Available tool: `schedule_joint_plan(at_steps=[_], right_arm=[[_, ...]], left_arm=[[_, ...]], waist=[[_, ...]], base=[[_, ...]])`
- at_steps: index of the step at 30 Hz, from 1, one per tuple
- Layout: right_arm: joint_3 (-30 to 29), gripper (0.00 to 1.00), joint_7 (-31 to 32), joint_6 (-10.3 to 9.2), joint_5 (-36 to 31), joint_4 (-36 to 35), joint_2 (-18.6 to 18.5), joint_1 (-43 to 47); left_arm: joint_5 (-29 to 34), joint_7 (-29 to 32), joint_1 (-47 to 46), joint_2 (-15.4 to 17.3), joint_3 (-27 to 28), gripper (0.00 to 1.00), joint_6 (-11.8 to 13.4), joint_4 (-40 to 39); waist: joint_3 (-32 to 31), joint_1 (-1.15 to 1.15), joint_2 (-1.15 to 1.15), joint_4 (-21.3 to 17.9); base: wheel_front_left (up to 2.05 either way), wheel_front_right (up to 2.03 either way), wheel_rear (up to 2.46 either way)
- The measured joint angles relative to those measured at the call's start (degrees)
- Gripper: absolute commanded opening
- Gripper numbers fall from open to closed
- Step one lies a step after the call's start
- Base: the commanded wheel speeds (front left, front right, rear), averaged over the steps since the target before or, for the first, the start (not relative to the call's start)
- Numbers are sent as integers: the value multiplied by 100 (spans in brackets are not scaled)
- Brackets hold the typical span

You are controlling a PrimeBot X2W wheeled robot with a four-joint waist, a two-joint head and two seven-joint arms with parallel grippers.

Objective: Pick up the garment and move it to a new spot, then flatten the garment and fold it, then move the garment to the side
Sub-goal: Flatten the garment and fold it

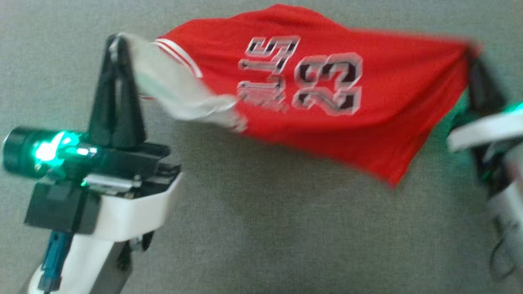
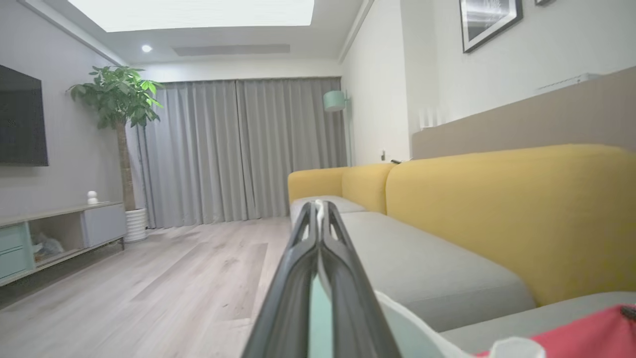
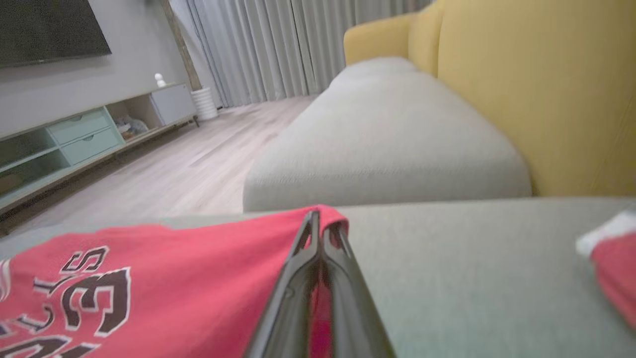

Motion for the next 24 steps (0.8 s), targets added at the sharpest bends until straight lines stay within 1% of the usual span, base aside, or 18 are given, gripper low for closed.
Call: schedule_joint_plan(at_steps=[2,4,5,6,7,8,10,12,15,17,19,21,22,24], right_arm=[[-76,0,0,0,-101,45,-159,-433],[-100,0,-1,0,-189,205,-221,-888],[-78,36,-1,0,-188,413,-218,-1114],[9,100,-1,0,-188,667,-216,-1297],[130,100,-1,0,-201,856,-229,-1396],[130,100,-1,0,-201,856,-229,-1396],[174,100,-1,0,-272,1081,-230,-1373],[-115,100,-1,0,-627,1087,-215,-1177],[-857,100,-1,0,-1334,567,2,-554],[-1169,100,-1,0,-1794,58,366,81],[-1240,100,-1,0,-2136,-354,880,790],[-1123,100,0,0,-2325,-657,1432,1455],[-982,100,0,0,-2392,-744,1617,1714],[-717,100,0,0,-2425,-868,1801,1978]], left_arm=[[-30,-77,-197,-126,-79,0,-125,42],[-94,-125,-366,-243,-142,0,-224,130],[-127,-140,-439,-294,-175,0,-302,210],[-155,-153,-498,-335,-207,0,-370,319],[-174,-177,-555,-383,-248,0,-433,444],[-174,-177,-555,-383,-248,0,-433,444],[-172,-198,-654,-515,-346,0,-501,648],[-153,-247,-715,-634,-369,0,-545,809],[-49,-276,-731,-705,-357,0,-544,915],[-10,-291,-728,-744,-343,0,-544,913],[76,-292,-710,-781,-286,0,-542,861],[165,-296,-675,-802,-153,0,-530,691],[207,-296,-653,-803,-97,0,-504,615],[272,-296,-580,-808,5,0,-491,511]], waist=[[84,0,0,8],[175,0,0,-6],[218,1,0,-30],[248,1,0,-63],[271,1,0,-92],[271,1,0,-92],[298,1,0,-144],[298,1,0,-194],[270,-1,0,-301],[246,-1,0,-384],[219,-1,0,-474],[193,-1,0,-574],[181,-1,0,-627],[158,-1,0,-729]], base=[[0,0,0],[0,0,0],[0,0,0],[0,0,0],[0,0,0],[0,0,0],[0,0,0],[0,0,0],[0,0,0],[0,0,0],[0,0,0],[0,0,0],[0,0,0],[0,0,0]])
